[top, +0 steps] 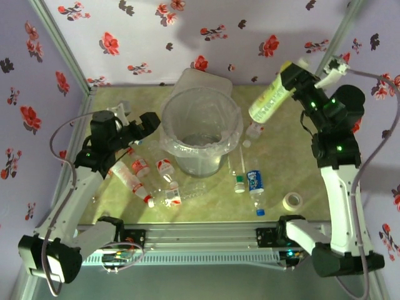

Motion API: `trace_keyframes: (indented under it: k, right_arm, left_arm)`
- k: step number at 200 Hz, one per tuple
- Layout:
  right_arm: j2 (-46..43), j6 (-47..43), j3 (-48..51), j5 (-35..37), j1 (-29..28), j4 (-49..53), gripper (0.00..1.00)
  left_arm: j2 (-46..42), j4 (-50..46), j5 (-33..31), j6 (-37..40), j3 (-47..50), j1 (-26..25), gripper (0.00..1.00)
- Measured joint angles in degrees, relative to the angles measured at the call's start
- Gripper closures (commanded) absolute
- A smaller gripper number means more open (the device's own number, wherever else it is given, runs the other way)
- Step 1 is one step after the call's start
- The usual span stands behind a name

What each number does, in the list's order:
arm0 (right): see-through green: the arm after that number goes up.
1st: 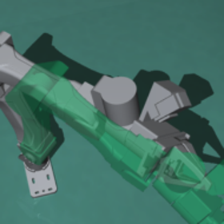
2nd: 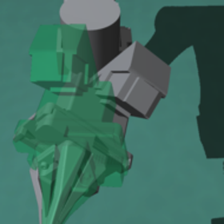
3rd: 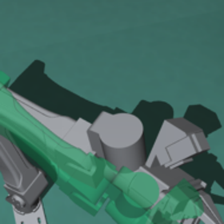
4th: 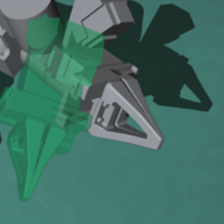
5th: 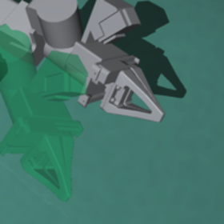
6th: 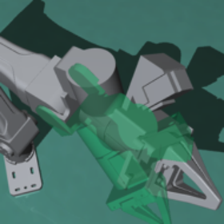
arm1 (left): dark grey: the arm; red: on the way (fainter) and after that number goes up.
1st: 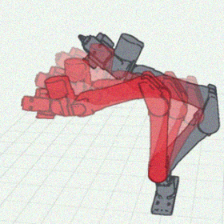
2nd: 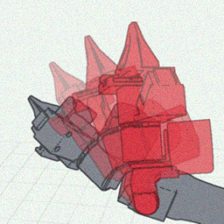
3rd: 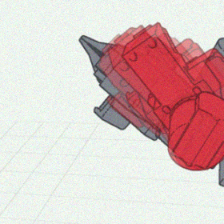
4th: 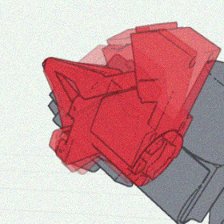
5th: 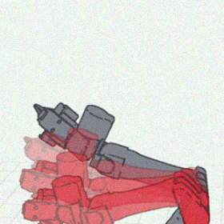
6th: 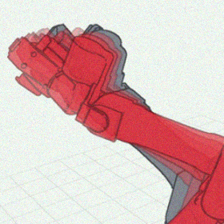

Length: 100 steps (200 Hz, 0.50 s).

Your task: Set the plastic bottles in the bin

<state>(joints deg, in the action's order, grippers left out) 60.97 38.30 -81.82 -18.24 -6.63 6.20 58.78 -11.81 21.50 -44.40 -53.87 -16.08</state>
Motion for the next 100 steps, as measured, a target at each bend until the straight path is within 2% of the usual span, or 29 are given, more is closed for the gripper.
trace_keyframes:
  k: [53,75,100]
  right_arm:
    - [12.37,-3.02,-5.95,-0.87,-17.97,-4.44,0.44]
    - [15.23,-6.93,-4.57,-0.66,-22.36,-5.11,0.42]
    - [14.80,-10.27,4.33,-1.62,-24.39,-11.54,0.42]
  left_arm:
    - [2.62,0.72,-2.67,0.20,0.00,-2.34,0.01]
    - [2.89,1.07,-3.45,0.15,0.00,-2.47,0.01]
    - [3.21,1.68,-3.98,0.13,0.00,-2.49,0.01]
